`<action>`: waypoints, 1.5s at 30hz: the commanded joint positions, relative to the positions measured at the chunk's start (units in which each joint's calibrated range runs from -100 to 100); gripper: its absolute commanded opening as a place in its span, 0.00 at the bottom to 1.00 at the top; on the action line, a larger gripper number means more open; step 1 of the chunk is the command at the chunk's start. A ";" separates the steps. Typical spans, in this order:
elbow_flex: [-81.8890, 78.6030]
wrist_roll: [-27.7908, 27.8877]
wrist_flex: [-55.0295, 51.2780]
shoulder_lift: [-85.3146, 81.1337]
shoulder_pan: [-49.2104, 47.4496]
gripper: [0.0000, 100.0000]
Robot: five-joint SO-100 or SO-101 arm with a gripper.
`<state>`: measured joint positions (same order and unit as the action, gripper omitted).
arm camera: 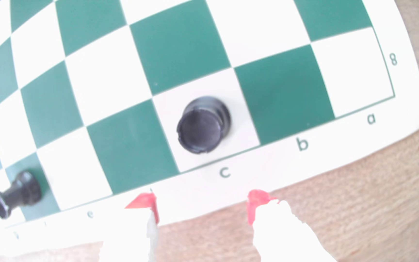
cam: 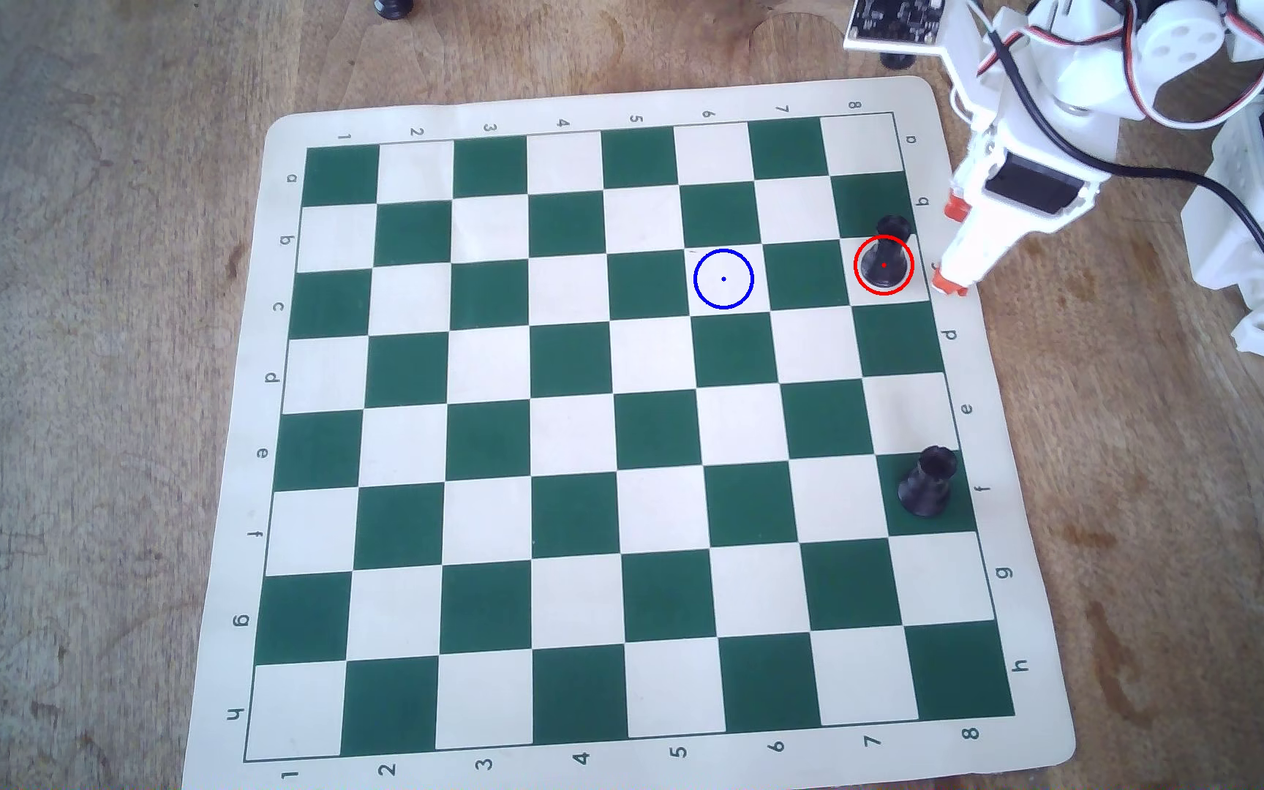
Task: Move the chess piece from red to blue
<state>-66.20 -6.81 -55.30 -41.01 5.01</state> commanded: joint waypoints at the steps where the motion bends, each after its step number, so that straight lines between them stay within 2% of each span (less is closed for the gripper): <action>1: -1.07 0.34 3.62 0.69 0.81 0.19; 18: -1.25 -1.61 13.20 3.92 -1.06 0.18; 45: -3.25 -1.27 18.61 2.47 0.50 0.18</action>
<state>-69.91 -8.33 -37.93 -36.91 5.24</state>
